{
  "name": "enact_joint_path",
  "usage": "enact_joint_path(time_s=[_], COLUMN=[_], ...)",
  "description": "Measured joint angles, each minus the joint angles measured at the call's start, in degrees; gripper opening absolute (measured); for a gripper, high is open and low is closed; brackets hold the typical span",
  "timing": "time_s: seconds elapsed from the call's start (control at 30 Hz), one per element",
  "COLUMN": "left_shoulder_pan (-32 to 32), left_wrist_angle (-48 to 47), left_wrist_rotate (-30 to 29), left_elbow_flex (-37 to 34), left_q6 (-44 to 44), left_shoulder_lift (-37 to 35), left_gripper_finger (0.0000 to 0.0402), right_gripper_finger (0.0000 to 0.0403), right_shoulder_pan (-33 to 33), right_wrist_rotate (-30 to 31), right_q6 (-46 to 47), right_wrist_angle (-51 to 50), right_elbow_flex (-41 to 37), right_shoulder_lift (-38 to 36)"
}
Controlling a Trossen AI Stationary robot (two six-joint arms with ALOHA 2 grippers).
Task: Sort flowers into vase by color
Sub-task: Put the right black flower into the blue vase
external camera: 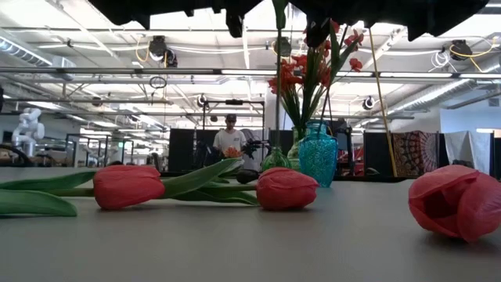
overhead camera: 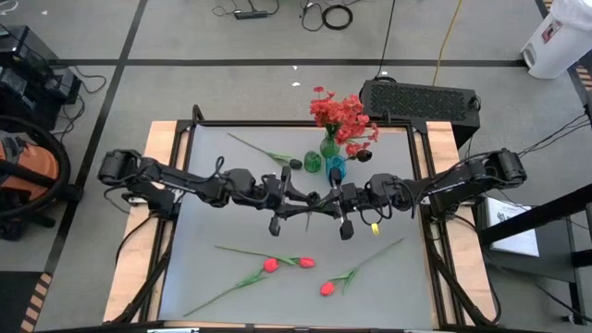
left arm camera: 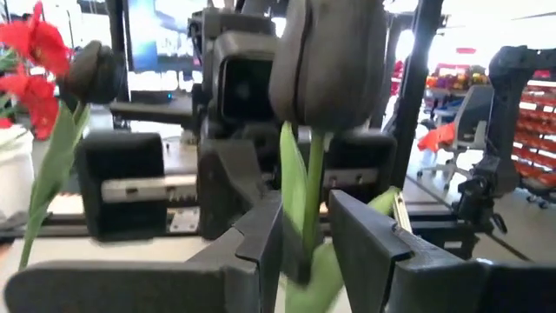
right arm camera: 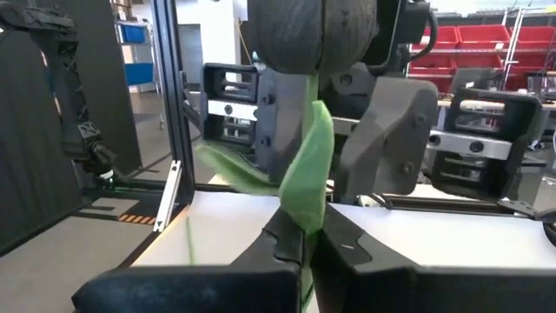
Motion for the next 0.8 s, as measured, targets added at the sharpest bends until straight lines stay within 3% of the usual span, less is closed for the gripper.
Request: enact_joint_path(time_s=[0.53, 0.8], left_shoulder_pan=[0.0, 0.01], left_wrist_angle=[-1.7, -1.74], left_wrist_rotate=[0.11, 0.13], left_elbow_flex=[1.0, 1.0], left_q6=[0.27, 1.29], left_shoulder_lift=[0.55, 0.55], left_gripper_finger=[0.0099, 0.0017], right_gripper_finger=[0.0, 0.0], right_shoulder_pan=[0.0, -0.01], right_wrist_rotate=[0.0, 0.1], right_q6=[0.02, 0.02], right_wrist_angle=[-1.2, -1.31], right_elbow_flex=[0.0, 0.0], right_shoulder_lift=[-0.02, -0.02])
